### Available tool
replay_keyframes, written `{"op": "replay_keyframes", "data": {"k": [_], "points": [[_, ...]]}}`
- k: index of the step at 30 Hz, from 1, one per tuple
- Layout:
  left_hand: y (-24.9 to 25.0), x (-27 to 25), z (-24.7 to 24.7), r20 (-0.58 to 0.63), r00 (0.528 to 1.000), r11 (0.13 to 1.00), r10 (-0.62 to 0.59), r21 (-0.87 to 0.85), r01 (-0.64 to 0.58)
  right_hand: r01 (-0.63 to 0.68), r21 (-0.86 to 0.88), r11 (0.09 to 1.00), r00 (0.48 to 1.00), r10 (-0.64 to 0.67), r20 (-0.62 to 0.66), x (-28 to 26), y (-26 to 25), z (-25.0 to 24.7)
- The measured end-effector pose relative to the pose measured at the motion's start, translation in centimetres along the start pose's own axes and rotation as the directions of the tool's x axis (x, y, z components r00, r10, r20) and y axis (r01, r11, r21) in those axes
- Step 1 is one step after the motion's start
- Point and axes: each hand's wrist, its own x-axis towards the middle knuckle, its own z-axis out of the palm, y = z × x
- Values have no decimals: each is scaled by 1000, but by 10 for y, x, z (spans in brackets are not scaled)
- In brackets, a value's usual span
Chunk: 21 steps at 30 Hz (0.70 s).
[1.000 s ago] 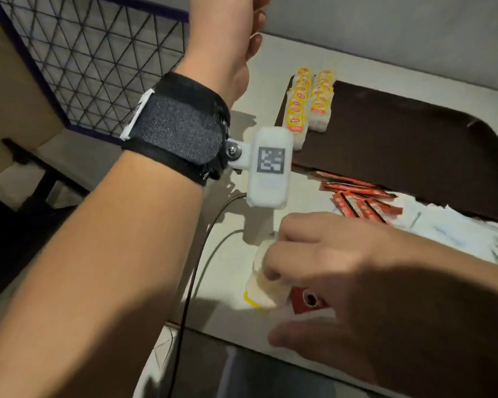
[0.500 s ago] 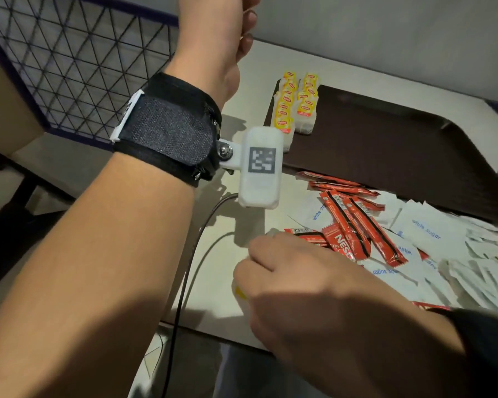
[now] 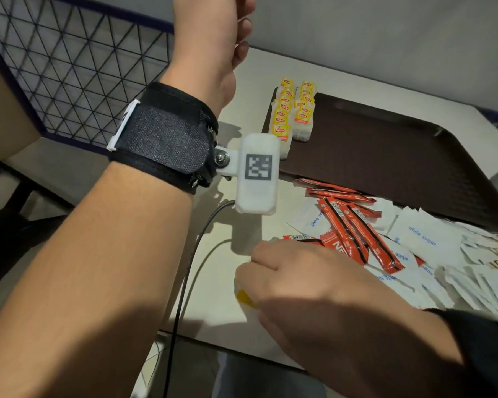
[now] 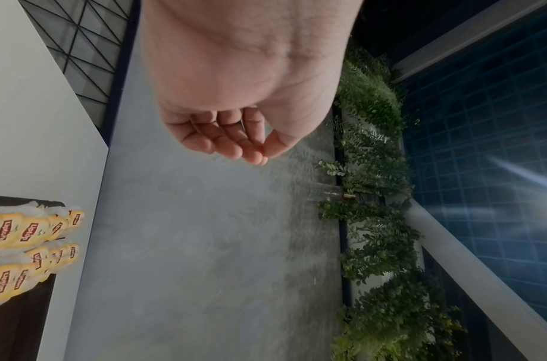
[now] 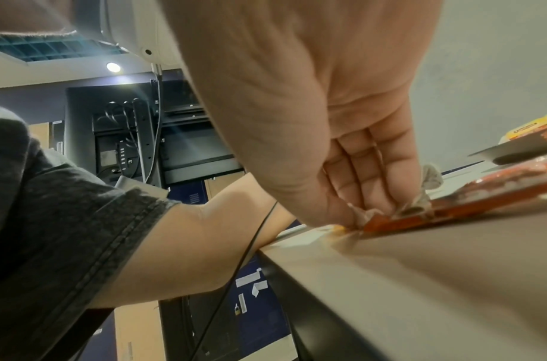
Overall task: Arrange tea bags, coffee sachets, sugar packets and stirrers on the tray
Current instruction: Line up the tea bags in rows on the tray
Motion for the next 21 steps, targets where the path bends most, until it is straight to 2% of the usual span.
{"op": "replay_keyframes", "data": {"k": [2,5,7,9,11,13,15,18,19,20,21], "points": [[3,-2,-1,4,1000,1000,-7,26,7,-16,58,998,1000,16,-13,-3,4,-11],[4,-6,-1,34,999,996,14,85,-16,-33,283,959,993,63,-99,-10,26,-30],[6,-8,1,64,998,991,8,131,-16,-15,495,869,976,121,-181,-20,45,-43],[8,-12,5,106,994,986,-26,168,8,-8,682,731,963,190,-193,-28,61,-60],[9,-20,13,215,972,971,-96,233,45,-2,784,621,947,253,-198,-33,81,-74],[8,-34,25,374,903,943,-213,320,90,27,853,521,914,332,-232,-35,96,-86],[5,-53,37,524,778,906,-346,402,132,107,891,441,876,383,-295,-35,107,-95],[-6,-75,49,667,580,878,-468,425,219,208,889,408,831,406,-380,-30,124,-105],[-10,-79,50,698,534,877,-477,412,246,220,891,397,821,417,-389,-28,131,-109],[-13,-82,51,715,511,878,-478,398,264,228,897,379,814,432,-389,-25,140,-112],[-15,-82,51,718,512,882,-472,387,269,227,904,361,807,450,-382,-22,148,-116]]}}
